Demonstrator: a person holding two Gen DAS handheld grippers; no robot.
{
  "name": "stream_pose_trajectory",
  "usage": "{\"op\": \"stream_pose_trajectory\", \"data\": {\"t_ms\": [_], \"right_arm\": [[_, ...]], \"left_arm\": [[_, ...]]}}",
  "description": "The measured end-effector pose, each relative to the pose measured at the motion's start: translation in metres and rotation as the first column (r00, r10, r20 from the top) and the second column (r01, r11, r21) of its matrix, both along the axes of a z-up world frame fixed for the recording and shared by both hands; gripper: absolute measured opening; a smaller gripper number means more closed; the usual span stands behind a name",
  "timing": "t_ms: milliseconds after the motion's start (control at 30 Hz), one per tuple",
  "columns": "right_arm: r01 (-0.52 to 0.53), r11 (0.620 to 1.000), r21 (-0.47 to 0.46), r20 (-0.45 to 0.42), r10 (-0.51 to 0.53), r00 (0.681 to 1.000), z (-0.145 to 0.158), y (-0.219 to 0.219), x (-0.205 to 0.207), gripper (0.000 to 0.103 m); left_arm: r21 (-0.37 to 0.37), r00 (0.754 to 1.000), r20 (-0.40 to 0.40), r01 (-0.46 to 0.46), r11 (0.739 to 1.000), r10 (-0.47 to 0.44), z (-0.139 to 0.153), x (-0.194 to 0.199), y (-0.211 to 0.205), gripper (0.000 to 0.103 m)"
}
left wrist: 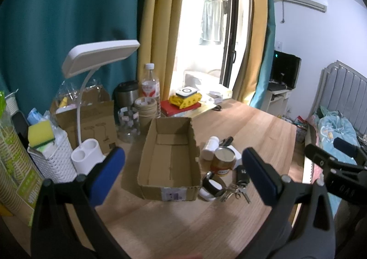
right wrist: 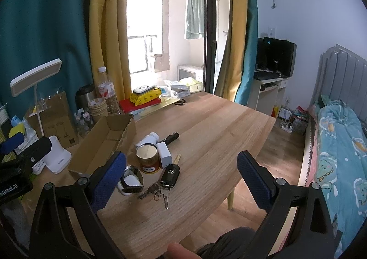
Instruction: Organize rigid objects
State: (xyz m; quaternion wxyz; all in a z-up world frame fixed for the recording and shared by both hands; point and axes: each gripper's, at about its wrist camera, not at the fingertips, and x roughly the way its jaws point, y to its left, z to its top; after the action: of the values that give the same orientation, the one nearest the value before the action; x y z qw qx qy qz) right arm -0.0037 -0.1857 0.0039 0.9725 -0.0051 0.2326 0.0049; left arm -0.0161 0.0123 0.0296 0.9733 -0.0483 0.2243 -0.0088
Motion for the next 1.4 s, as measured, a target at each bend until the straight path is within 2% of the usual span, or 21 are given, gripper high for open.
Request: {"op": "stream_pose_trajectory", "data": {"t_ms": [233,467,900,1200,1400], "right_arm": [[0.003,1.000,0.007,0.006,-0.003,1.000,0.000,0.000,0.000,0.099],[0.000,1.000,0.003,0.006,0.000,1.000,0.000,0.000,0.000,0.099],[-0.003,1.000,-0.001,0.004,0.003,1.000,-0.003,0.001,0.000,0.099],[0.005,1.000,0.010,-0.039,-0.004,0.999,-0.016,-0.007,0.020,0.099],[0.015,1.000,0.015,-0.091,-0.013,0.996,-0.031,-0.012,0.054,0.099]], "left_arm": [[0.019,1.000,0.001,-0.005,1.000,0.005,-0.001,0.002,0.001,0.103],[-0.008,1.000,-0.002,-0.009,1.000,0.009,-0.003,0.003,0.004,0.103],[0.010,0.999,-0.029,-0.014,1.000,0.014,-0.008,0.013,0.012,0.103],[0.020,0.988,-0.146,-0.052,0.998,0.054,-0.033,0.053,0.033,0.103],[0.008,0.952,-0.297,-0.077,0.997,0.076,-0.072,0.096,0.053,0.102]]}}
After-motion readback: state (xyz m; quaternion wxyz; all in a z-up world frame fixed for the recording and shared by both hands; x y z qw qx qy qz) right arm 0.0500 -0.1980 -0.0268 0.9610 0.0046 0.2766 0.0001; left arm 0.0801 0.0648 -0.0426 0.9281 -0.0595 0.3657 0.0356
